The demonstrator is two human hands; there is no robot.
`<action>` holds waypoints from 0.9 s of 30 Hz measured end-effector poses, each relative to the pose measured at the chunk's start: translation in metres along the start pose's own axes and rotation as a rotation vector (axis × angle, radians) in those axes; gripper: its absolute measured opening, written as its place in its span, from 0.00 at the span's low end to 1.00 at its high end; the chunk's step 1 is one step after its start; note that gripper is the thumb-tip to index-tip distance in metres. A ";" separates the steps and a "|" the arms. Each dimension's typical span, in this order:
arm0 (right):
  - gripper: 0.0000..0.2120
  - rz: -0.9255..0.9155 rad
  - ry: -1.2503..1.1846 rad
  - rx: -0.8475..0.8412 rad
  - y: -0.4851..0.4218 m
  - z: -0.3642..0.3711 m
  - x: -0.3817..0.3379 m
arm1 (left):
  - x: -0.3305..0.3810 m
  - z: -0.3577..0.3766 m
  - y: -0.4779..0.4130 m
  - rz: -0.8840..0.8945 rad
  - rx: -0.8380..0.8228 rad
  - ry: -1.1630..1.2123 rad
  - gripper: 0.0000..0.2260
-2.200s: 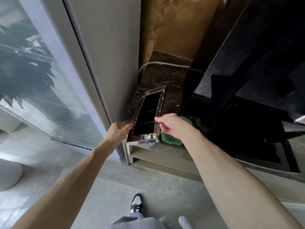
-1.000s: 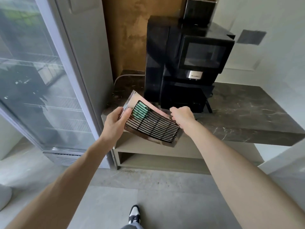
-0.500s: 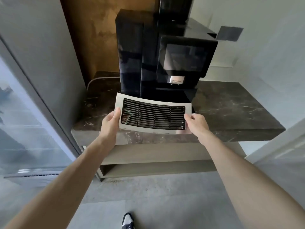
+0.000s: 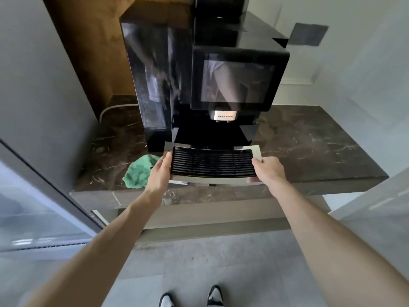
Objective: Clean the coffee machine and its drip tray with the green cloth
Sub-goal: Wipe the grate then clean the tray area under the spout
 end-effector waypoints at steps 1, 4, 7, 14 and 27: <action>0.13 0.001 0.000 -0.007 -0.006 0.001 0.002 | -0.001 0.004 -0.001 -0.009 0.008 -0.011 0.42; 0.10 0.006 0.023 -0.054 -0.024 0.004 0.008 | -0.002 0.018 -0.002 -0.053 0.046 -0.030 0.45; 0.08 0.002 0.025 -0.076 -0.040 0.010 0.013 | -0.008 0.033 -0.004 -0.098 0.108 -0.032 0.35; 0.10 0.001 0.018 -0.132 -0.060 0.019 0.023 | -0.015 0.049 -0.011 -0.088 0.189 -0.068 0.30; 0.10 -0.069 0.062 -0.163 -0.083 0.028 0.018 | -0.016 0.056 -0.023 -0.083 0.247 -0.121 0.25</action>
Point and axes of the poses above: each hand's wrist, its own y-axis away from the middle knuckle, its own z-axis out of the palm, x = y × z, the point moved 1 cm from there along -y, towards the middle knuckle, and after that the axes turned 13 degrees about x, right-handed, at the moved point
